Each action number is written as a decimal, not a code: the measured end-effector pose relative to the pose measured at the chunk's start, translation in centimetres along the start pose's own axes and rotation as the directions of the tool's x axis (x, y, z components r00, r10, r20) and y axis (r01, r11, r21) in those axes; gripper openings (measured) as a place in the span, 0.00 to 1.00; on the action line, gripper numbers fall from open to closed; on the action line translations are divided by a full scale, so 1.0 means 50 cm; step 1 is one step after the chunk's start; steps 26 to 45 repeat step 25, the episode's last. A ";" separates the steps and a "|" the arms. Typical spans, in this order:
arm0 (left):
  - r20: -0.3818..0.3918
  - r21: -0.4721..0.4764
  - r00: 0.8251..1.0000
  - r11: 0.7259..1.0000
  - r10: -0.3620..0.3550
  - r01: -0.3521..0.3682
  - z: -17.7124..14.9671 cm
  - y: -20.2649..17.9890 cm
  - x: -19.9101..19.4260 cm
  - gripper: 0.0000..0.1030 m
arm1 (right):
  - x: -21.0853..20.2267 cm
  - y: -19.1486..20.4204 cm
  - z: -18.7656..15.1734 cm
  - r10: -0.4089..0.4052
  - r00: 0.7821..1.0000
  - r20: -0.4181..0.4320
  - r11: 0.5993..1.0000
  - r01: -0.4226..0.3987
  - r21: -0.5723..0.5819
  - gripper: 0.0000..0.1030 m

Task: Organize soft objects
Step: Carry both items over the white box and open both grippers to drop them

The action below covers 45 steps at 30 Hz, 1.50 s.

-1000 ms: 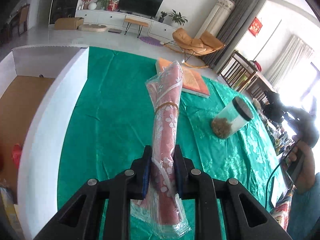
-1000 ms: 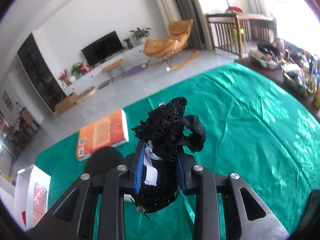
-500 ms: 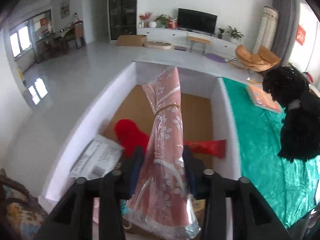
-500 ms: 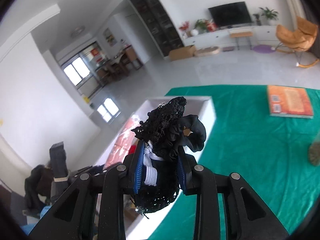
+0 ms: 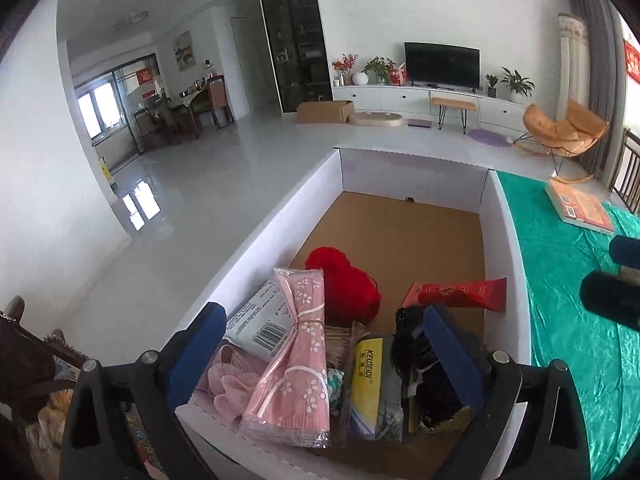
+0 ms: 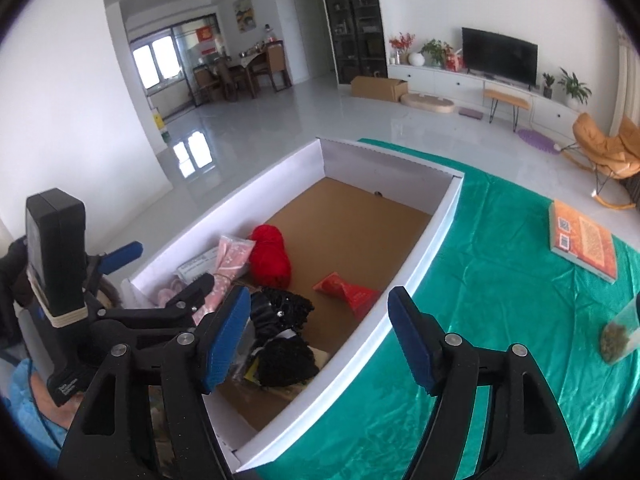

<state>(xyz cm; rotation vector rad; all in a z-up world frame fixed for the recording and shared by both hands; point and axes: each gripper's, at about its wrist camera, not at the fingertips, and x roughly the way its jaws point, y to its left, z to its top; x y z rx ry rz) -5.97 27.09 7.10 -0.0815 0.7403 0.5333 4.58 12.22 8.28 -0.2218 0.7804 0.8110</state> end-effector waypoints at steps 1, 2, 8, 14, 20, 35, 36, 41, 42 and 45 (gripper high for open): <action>-0.009 -0.009 1.000 1.000 -0.007 0.007 -0.001 0.001 -0.001 0.96 | -0.002 0.007 -0.002 -0.011 1.000 -0.011 1.000 0.011 -0.010 0.72; -0.016 -0.018 1.000 1.000 -0.004 0.003 0.002 0.004 0.000 0.96 | -0.001 0.010 -0.006 -0.016 1.000 -0.021 1.000 0.016 -0.016 0.72; -0.060 -0.016 0.997 0.999 0.049 -0.050 -0.012 0.011 0.003 0.96 | 0.006 0.030 -0.022 -0.049 0.997 -0.060 0.998 0.046 -0.049 0.72; -0.046 -0.018 0.996 0.997 0.080 -0.081 -0.011 0.015 -0.007 0.96 | 0.000 0.057 -0.034 -0.061 0.996 -0.071 0.995 0.055 -0.084 0.72; -0.038 -0.016 0.996 0.997 0.079 -0.080 -0.011 0.014 -0.014 0.96 | 0.004 0.062 -0.046 -0.064 0.995 -0.078 0.995 0.057 -0.085 0.72; -0.018 -0.013 0.998 0.998 0.066 -0.067 -0.021 0.001 -0.022 0.96 | -0.001 0.051 -0.057 -0.061 0.995 -0.074 0.997 0.056 -0.059 0.72; -0.018 -0.013 0.998 0.998 0.066 -0.067 -0.021 0.001 -0.022 0.96 | -0.001 0.051 -0.057 -0.061 0.995 -0.074 0.997 0.056 -0.059 0.72; -0.018 -0.013 0.998 0.998 0.066 -0.067 -0.021 0.001 -0.022 0.96 | -0.001 0.051 -0.057 -0.061 0.995 -0.074 0.997 0.056 -0.059 0.72; -0.018 -0.013 0.998 0.998 0.066 -0.067 -0.021 0.001 -0.022 0.96 | -0.001 0.051 -0.057 -0.061 0.995 -0.074 0.997 0.056 -0.059 0.72; -0.018 -0.013 0.998 0.998 0.066 -0.067 -0.021 0.001 -0.022 0.96 | -0.001 0.051 -0.057 -0.061 0.995 -0.074 0.997 0.056 -0.059 0.72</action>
